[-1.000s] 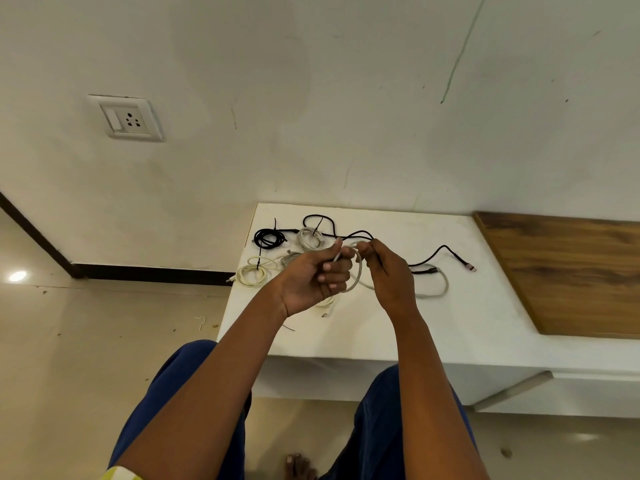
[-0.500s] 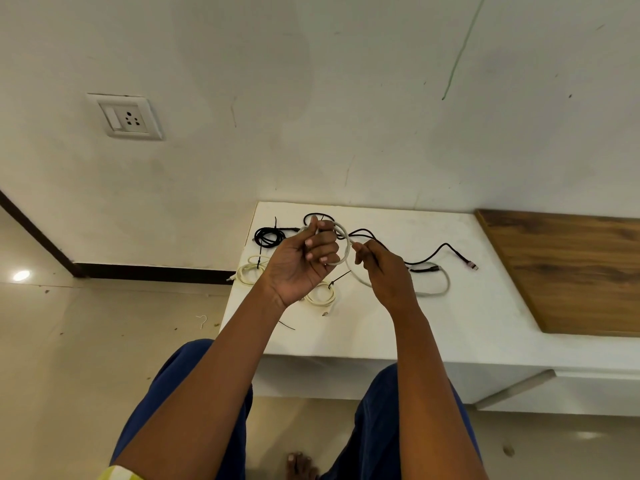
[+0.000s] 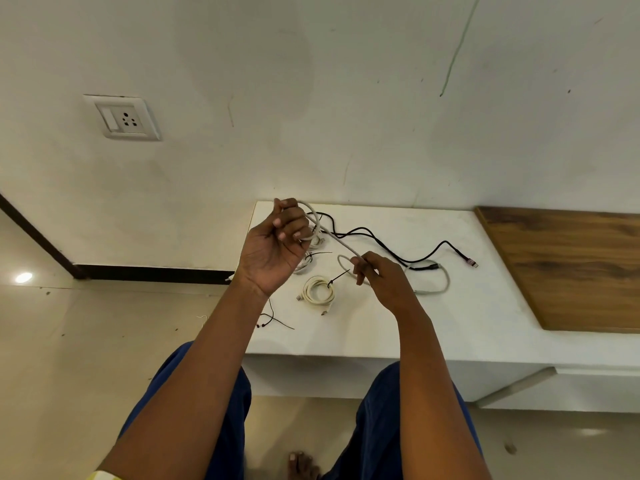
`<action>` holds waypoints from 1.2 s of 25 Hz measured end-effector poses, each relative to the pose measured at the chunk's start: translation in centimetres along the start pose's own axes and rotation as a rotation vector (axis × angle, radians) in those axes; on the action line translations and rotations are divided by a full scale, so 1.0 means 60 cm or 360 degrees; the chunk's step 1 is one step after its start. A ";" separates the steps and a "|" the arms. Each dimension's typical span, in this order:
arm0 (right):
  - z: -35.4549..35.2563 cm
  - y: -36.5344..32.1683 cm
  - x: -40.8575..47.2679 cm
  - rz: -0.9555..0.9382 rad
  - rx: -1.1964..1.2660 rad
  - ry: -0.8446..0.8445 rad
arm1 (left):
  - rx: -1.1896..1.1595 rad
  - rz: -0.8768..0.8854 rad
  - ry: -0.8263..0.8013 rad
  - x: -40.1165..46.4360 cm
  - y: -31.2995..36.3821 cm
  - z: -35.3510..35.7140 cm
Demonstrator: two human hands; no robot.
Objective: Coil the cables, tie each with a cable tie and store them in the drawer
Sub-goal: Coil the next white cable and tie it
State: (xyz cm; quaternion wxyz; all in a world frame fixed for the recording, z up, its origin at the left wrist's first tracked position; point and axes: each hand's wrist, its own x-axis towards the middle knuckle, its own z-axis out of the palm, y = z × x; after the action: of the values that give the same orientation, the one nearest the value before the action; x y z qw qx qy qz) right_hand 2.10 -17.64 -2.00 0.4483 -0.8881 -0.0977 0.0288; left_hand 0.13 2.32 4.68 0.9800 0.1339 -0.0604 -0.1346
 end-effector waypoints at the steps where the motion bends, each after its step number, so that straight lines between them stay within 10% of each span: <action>1: -0.003 -0.003 -0.001 -0.0042 0.0001 0.0033 | -0.0005 0.0082 0.0083 0.001 0.004 -0.003; 7: -0.011 -0.044 -0.013 -0.0203 0.0409 0.0091 | -0.0020 0.0554 0.0727 0.017 0.017 -0.043; 11: -0.004 -0.060 -0.018 -0.0255 0.0333 -0.0051 | 0.0668 0.0631 0.0953 0.026 -0.010 -0.047; 20: 0.001 -0.062 -0.013 -0.0336 0.0087 0.0155 | 0.2054 0.0180 0.0619 0.009 -0.094 -0.041; 30: 0.000 -0.047 -0.002 -0.0185 0.0193 0.0311 | 0.0843 -0.0581 0.0199 0.008 -0.078 -0.020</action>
State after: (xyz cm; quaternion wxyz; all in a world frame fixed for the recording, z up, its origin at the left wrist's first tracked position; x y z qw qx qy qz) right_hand 1.56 -16.00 0.26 0.5093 -0.8509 -0.1029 -0.0780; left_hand -0.37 -1.83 2.25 0.8725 0.4009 -0.0081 -0.2793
